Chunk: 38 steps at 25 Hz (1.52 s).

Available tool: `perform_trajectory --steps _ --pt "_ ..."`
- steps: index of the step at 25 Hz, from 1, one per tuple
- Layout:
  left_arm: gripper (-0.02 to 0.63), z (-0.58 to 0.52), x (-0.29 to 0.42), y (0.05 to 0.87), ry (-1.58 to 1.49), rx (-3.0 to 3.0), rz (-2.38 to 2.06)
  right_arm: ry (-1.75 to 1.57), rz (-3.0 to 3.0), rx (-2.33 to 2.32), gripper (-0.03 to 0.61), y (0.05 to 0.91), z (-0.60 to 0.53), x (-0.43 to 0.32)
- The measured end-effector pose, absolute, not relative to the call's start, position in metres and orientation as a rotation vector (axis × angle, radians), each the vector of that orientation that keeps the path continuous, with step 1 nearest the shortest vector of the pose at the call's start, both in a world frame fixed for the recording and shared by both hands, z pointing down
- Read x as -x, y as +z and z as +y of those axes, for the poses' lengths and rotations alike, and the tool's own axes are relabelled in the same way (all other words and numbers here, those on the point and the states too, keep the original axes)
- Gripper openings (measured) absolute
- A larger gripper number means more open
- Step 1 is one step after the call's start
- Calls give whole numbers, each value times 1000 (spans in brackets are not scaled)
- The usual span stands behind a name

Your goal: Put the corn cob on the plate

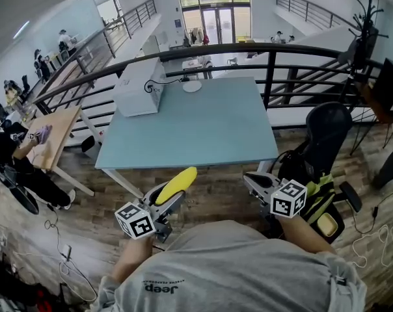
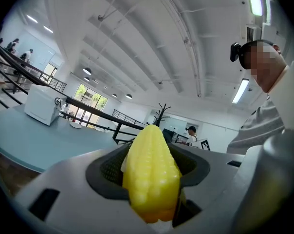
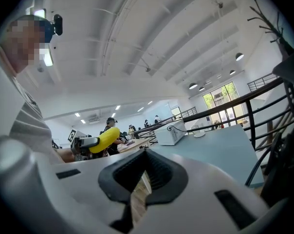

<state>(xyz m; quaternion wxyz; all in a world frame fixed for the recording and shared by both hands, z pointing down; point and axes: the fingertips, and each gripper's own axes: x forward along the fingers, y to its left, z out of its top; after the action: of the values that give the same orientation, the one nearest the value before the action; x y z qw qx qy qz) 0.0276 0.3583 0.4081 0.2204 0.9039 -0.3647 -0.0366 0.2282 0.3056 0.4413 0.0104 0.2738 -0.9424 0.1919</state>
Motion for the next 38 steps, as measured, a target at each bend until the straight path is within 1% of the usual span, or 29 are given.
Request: perform_trajectory --steps 6,13,28,38 --pt "252 345 -17 413 -108 -2507 -978 595 -2934 -873 17 443 296 -218" --pt "252 305 17 419 -130 -2523 -872 570 -2897 -957 17 438 269 -184" --pt "252 209 164 404 -156 -2558 -791 509 -2859 -1032 17 410 185 -41" --pt "252 183 223 410 -188 -2538 -807 485 -2849 -1032 17 404 150 13"
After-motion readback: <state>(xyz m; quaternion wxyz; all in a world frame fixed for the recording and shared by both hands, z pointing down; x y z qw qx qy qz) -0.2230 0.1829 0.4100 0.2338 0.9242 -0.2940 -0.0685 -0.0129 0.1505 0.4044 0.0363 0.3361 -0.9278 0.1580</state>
